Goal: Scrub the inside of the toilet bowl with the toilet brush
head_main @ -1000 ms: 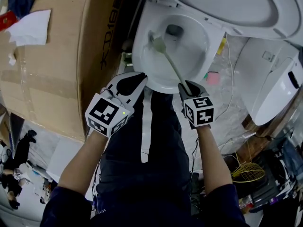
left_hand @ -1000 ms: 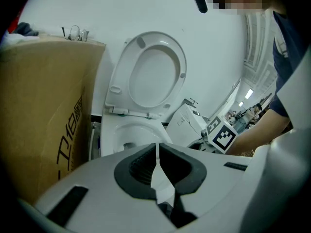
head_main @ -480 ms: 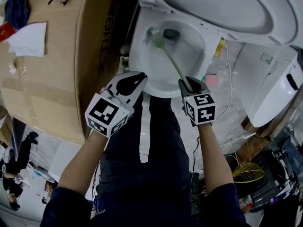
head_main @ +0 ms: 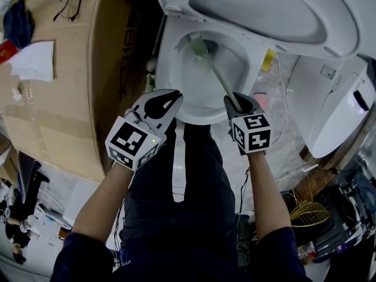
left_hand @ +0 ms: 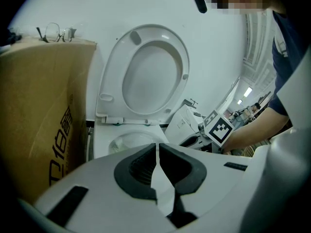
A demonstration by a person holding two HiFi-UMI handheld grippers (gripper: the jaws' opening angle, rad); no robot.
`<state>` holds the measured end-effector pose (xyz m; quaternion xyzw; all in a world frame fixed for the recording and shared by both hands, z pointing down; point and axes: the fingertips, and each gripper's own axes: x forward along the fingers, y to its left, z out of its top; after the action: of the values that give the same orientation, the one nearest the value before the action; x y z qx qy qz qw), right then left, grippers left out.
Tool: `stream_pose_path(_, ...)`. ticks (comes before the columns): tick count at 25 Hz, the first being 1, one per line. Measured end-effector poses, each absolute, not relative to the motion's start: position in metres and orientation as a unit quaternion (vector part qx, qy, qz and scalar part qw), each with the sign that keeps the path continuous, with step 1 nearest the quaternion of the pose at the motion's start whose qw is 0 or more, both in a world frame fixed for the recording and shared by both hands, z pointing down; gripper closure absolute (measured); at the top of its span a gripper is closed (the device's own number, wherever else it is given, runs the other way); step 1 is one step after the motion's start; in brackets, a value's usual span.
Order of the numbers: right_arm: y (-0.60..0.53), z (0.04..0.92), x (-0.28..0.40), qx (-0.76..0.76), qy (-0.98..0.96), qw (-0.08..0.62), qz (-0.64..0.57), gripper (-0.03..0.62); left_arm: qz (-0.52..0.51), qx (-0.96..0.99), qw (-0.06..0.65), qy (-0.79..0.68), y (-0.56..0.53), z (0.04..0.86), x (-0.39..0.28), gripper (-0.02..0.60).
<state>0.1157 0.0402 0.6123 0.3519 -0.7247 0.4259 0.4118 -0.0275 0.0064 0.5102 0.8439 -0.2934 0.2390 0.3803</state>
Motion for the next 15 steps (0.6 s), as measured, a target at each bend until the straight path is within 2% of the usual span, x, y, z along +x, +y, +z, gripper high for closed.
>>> stream_pose_path(15,0.040,0.605,0.165,0.390,-0.706,0.407,0.429,0.508,0.246,0.851,0.374,-0.276,0.007,0.507,-0.006,0.537)
